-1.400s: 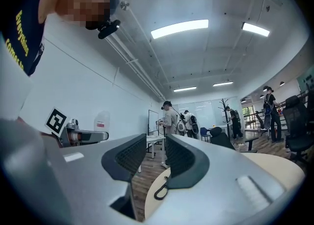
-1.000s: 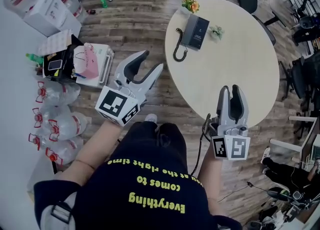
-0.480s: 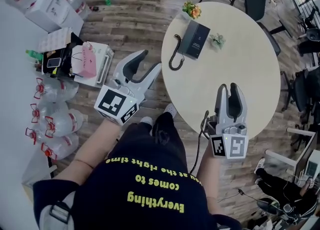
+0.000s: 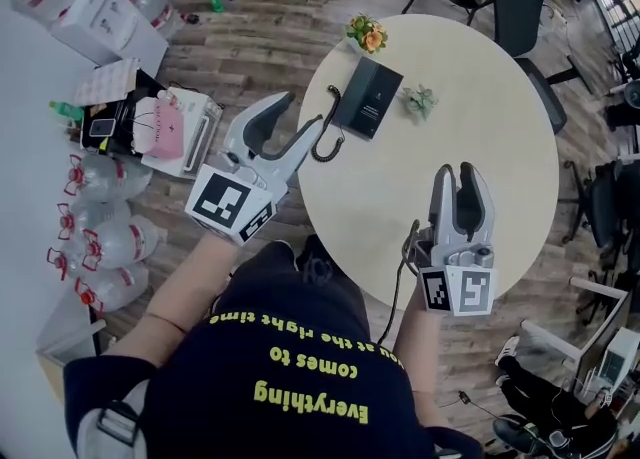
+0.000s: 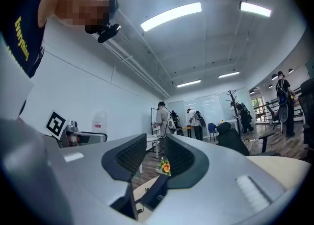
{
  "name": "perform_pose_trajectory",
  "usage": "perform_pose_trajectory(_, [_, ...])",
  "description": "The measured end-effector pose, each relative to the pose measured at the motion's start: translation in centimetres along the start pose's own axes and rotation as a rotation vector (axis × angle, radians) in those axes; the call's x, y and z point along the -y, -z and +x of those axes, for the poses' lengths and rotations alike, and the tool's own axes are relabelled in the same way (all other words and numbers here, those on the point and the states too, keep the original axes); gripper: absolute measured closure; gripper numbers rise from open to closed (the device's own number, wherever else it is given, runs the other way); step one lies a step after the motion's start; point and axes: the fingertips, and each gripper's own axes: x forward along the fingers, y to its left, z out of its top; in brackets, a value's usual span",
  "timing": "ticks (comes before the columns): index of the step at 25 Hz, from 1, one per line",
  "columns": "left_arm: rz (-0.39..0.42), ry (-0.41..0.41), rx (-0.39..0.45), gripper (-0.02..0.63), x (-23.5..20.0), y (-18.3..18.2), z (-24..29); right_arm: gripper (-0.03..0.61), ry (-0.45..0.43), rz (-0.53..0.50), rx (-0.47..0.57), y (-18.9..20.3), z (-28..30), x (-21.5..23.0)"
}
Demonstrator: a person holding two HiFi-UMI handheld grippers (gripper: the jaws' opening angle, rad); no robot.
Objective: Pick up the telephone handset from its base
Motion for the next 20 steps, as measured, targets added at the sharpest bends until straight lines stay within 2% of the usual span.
perform_pose_trajectory(10, [-0.023,-0.033,-0.06,0.416,-1.1,2.3,3.8,0.456,-0.031,0.036,-0.043,2.1,2.6,3.2])
perform_pose_trajectory(16, [0.025,0.013,-0.097,0.416,-2.0,3.4,5.6,0.456,0.015,0.045,-0.058,3.0,4.2,3.7])
perform_pose_trajectory(20, [-0.002,0.045,-0.106,0.416,-3.7,3.9,6.7,0.456,0.046,0.04,-0.067,3.3,5.7,3.5])
